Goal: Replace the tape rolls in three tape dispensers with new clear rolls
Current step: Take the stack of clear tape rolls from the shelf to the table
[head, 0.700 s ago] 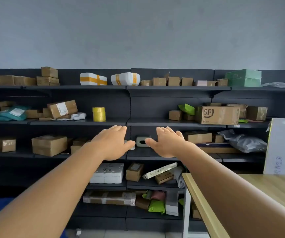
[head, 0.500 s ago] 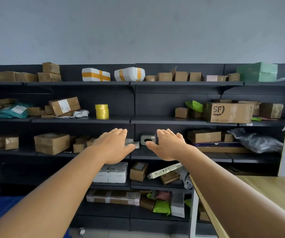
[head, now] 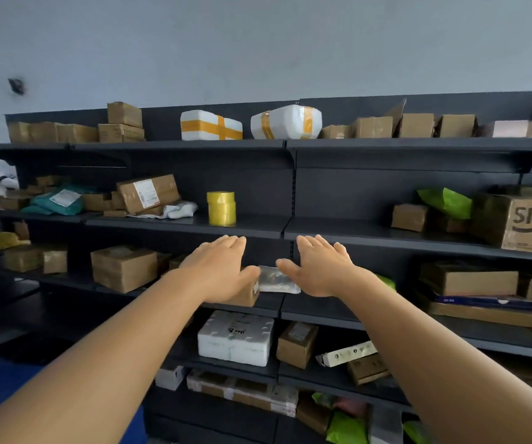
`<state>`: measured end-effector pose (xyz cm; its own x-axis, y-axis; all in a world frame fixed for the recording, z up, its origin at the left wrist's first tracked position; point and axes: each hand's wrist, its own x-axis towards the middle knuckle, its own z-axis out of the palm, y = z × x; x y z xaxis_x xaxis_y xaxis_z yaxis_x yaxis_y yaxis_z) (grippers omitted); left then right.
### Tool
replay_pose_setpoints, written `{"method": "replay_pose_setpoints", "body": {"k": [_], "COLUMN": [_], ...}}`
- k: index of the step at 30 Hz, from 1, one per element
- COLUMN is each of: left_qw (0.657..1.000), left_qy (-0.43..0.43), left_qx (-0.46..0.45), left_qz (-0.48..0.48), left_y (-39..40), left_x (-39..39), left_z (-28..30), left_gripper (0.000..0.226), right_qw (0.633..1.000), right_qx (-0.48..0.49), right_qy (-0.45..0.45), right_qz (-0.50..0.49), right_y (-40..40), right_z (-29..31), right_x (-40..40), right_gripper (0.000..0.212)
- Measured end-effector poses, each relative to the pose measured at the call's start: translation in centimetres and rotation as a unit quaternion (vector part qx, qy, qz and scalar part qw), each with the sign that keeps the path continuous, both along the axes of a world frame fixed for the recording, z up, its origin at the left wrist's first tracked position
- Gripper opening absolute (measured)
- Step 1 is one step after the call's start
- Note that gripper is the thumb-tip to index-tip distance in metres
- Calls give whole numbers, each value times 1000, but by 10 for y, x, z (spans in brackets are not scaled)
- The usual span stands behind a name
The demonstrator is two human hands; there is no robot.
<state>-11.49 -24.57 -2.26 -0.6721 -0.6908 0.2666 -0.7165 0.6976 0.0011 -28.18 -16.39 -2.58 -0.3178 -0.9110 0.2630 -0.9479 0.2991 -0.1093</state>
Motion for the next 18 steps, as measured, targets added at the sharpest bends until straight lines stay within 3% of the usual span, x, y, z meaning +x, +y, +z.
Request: {"method": "replay_pose_setpoints", "body": {"k": [10,18], "left_qw": [1000,1000], "left_qy": [0,24], "left_qx": [7,-5], "left_qz": [17,-15], "left_y": [-127,-254], "left_x": [-10,-10], "left_z": [-13,-9], "left_gripper": [72,72], "right_qw": [999,1000], "right_qx": [8,-8], "right_qy": [-10,5], "right_qz": [42,13], "right_y": [-138,-255], "right_z": [-16,-11], "right_x": [-20,-26], "right_gripper": [70,73]}}
